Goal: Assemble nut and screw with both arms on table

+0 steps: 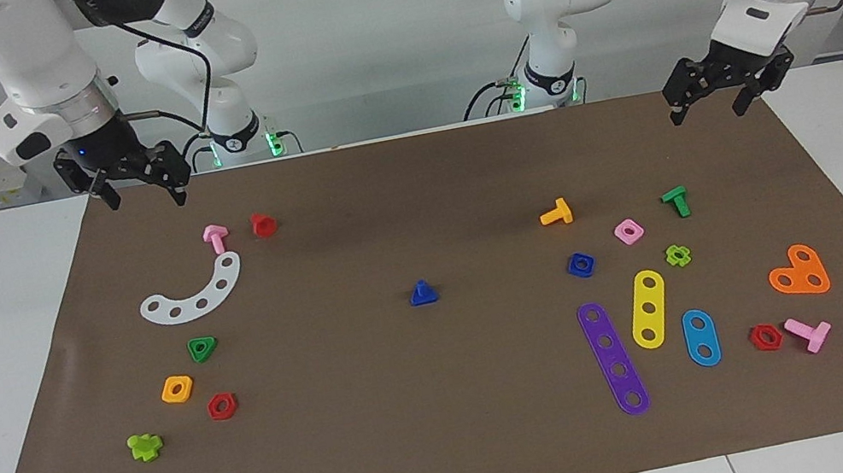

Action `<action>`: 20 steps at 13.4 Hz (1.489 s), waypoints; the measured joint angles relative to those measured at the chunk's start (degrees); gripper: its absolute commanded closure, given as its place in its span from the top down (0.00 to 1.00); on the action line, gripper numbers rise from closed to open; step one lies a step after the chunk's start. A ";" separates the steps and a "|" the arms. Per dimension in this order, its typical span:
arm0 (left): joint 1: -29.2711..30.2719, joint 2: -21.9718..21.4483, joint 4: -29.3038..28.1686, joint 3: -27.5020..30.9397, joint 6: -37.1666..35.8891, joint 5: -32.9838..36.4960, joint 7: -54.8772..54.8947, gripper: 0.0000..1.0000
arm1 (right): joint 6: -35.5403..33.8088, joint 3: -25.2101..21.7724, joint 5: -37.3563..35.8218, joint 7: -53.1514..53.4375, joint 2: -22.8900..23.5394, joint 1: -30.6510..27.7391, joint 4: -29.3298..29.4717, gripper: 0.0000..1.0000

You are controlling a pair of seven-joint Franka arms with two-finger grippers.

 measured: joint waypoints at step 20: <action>-10.81 15.88 -24.47 -0.57 42.59 0.01 15.53 0.87 | 2.63 0.13 0.40 -2.05 -0.45 0.08 -2.57 1.00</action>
